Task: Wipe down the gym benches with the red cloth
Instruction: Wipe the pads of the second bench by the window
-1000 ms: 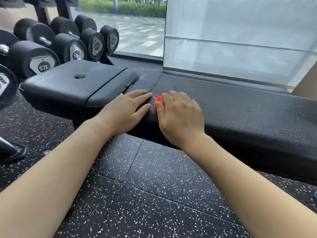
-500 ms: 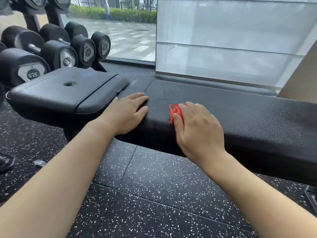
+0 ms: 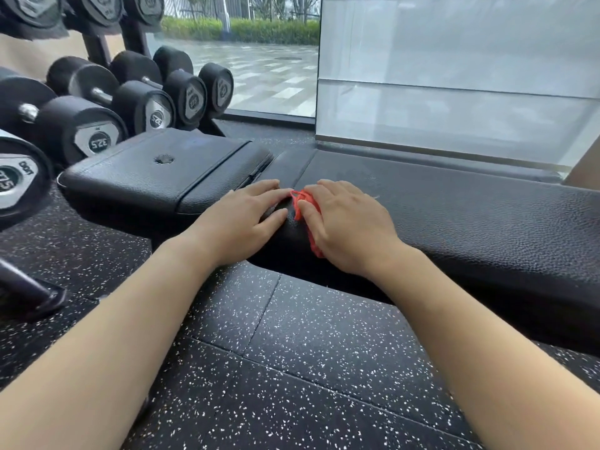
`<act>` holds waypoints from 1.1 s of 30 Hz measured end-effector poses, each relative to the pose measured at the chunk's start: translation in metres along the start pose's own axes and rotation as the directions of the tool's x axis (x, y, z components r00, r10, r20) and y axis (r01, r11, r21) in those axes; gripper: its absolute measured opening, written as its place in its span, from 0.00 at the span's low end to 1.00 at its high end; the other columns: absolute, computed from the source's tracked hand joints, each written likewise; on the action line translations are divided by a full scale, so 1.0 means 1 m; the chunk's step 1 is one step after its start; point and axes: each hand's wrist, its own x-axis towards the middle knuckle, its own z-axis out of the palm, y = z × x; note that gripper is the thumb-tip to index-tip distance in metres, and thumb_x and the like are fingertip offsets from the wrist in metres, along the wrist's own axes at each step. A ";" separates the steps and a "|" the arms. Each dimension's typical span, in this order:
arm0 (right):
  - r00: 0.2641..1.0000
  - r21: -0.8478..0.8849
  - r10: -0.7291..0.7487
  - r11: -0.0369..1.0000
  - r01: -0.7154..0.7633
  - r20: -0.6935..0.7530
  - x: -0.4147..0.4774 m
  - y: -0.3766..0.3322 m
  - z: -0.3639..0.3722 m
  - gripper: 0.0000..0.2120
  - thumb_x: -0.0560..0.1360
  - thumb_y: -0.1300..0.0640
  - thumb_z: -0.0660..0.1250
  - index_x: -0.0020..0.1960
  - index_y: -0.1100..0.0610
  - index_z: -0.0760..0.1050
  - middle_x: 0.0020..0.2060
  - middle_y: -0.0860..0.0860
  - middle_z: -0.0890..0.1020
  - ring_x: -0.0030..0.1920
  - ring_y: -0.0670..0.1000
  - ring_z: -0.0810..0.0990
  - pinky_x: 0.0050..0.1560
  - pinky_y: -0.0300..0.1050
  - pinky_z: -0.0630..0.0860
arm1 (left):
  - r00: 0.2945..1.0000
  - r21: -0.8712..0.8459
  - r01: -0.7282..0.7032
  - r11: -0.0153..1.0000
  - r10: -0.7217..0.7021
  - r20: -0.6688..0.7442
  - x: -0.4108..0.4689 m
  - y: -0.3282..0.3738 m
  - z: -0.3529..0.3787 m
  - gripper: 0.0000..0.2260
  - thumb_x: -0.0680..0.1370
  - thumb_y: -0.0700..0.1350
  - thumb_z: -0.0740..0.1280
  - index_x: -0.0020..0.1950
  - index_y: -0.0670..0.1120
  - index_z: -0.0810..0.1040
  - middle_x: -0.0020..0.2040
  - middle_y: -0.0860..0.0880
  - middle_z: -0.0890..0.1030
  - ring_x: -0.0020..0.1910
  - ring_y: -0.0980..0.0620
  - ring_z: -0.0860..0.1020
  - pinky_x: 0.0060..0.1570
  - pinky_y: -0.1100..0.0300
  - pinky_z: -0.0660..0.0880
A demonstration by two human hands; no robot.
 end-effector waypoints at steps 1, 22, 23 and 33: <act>1.000 0.013 -0.006 1.000 0.005 0.025 -0.001 0.002 -0.003 0.20 0.81 0.44 0.49 0.66 0.52 0.68 0.65 0.50 0.72 0.67 0.52 0.66 0.65 0.51 0.65 | 1.000 0.007 0.007 1.000 -0.007 0.000 0.001 0.002 0.000 0.27 0.74 0.59 0.51 0.72 0.55 0.67 0.74 0.53 0.64 0.73 0.54 0.61 0.72 0.46 0.57; 0.987 -0.011 0.026 1.000 -0.025 0.161 0.091 0.068 0.013 0.19 0.79 0.43 0.47 0.55 0.53 0.70 0.58 0.55 0.75 0.62 0.58 0.70 0.63 0.58 0.67 | 0.997 0.103 0.066 0.992 -0.070 0.028 0.051 0.018 0.014 0.22 0.81 0.54 0.53 0.75 0.53 0.61 0.76 0.56 0.57 0.75 0.57 0.56 0.73 0.50 0.53; 0.989 0.002 0.029 1.000 -0.030 0.147 0.093 0.069 0.015 0.19 0.79 0.43 0.47 0.56 0.53 0.71 0.58 0.55 0.75 0.62 0.58 0.70 0.63 0.58 0.67 | 0.996 0.115 0.073 0.991 -0.078 0.036 0.052 0.018 0.014 0.22 0.81 0.54 0.53 0.75 0.54 0.60 0.76 0.57 0.57 0.75 0.57 0.55 0.73 0.50 0.53; 0.978 0.091 -0.163 0.984 0.152 0.129 0.007 0.072 -0.019 0.25 0.78 0.44 0.50 0.69 0.57 0.66 0.60 0.53 0.73 0.62 0.54 0.69 0.67 0.48 0.62 | 0.989 0.097 0.141 0.985 -0.146 0.038 0.065 0.021 0.020 0.22 0.80 0.57 0.53 0.74 0.55 0.61 0.76 0.58 0.56 0.75 0.57 0.55 0.72 0.40 0.48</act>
